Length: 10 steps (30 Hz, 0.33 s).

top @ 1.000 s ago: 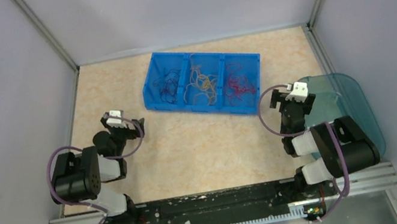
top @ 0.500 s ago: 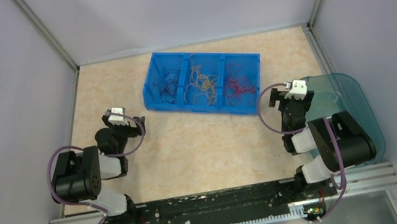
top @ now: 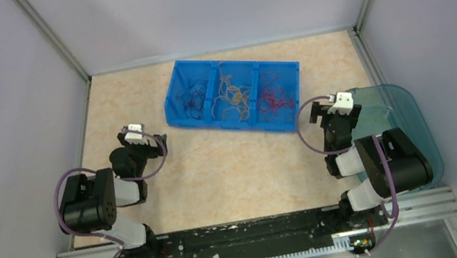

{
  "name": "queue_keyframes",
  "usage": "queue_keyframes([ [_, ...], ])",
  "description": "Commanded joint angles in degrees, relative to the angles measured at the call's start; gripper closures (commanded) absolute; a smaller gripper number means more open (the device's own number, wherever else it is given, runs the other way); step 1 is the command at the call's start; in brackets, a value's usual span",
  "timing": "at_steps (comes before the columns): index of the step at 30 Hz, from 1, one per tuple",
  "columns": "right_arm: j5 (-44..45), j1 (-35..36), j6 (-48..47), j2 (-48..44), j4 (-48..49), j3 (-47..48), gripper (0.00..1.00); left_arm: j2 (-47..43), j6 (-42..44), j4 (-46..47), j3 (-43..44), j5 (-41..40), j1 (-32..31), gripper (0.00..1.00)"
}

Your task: Untangle the cables

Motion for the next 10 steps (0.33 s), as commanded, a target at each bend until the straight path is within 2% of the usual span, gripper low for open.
queue_keyframes([
  [1,-1.2,-0.6,0.9,0.3,2.3,0.6,0.01,0.0,0.4,0.7,0.5,-0.1,-0.2,0.00],
  [10,-1.2,-0.6,0.9,0.2,2.3,0.5,0.01,-0.2,0.3,0.4,0.5,-0.1,-0.4,0.00],
])
